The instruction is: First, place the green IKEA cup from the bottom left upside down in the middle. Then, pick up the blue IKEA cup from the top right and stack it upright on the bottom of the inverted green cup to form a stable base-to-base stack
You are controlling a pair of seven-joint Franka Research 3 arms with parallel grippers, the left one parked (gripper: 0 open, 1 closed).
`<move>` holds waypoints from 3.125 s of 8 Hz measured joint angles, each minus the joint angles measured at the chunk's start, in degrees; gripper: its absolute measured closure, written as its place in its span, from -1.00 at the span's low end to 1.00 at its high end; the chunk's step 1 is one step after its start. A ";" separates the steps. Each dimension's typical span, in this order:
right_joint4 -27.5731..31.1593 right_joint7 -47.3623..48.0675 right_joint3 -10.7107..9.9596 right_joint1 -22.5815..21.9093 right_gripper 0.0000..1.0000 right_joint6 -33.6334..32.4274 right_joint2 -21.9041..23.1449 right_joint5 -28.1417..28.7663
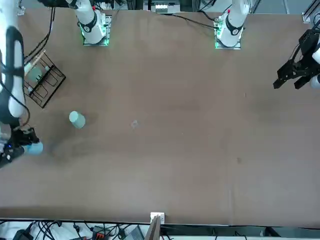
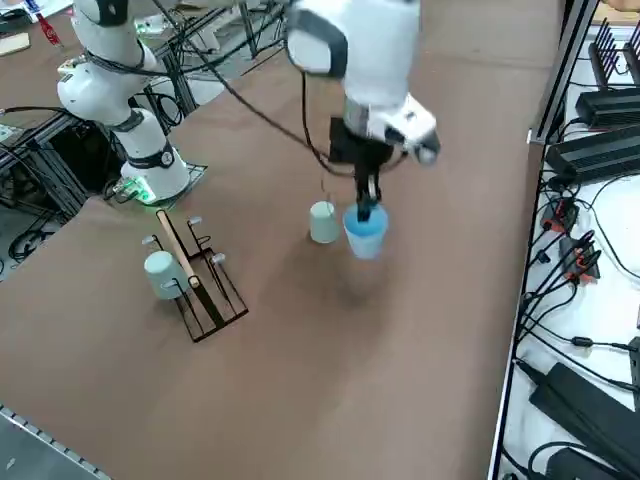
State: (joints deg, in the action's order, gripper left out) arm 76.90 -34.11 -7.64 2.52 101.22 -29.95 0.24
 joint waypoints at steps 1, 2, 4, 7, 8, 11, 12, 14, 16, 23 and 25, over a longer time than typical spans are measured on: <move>4.36 4.28 0.11 -1.83 0.96 -0.63 4.24 0.05; 9.16 9.19 0.17 -4.02 0.96 -0.64 8.13 0.07; 16.86 19.16 0.25 -8.59 0.96 -0.10 14.25 0.05; 30.25 25.82 0.27 -11.21 0.96 9.26 20.90 -0.06; 35.26 25.91 0.05 -11.14 0.96 13.35 22.29 -0.09; 42.55 25.94 -0.16 -11.01 0.96 19.42 23.14 -0.15; 43.51 25.95 -0.16 -11.02 0.96 20.31 23.16 -0.43; 44.91 26.06 -0.16 -11.01 0.96 22.01 23.17 -1.94; 45.24 26.12 -0.16 -11.01 0.96 22.95 23.17 -2.40; 45.65 27.12 -0.13 -11.06 0.96 24.95 22.22 -2.43; 45.65 27.36 -0.11 -11.08 0.96 24.96 22.16 -2.43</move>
State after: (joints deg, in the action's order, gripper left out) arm 122.55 -6.75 -7.75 -8.56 126.18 -7.79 -2.20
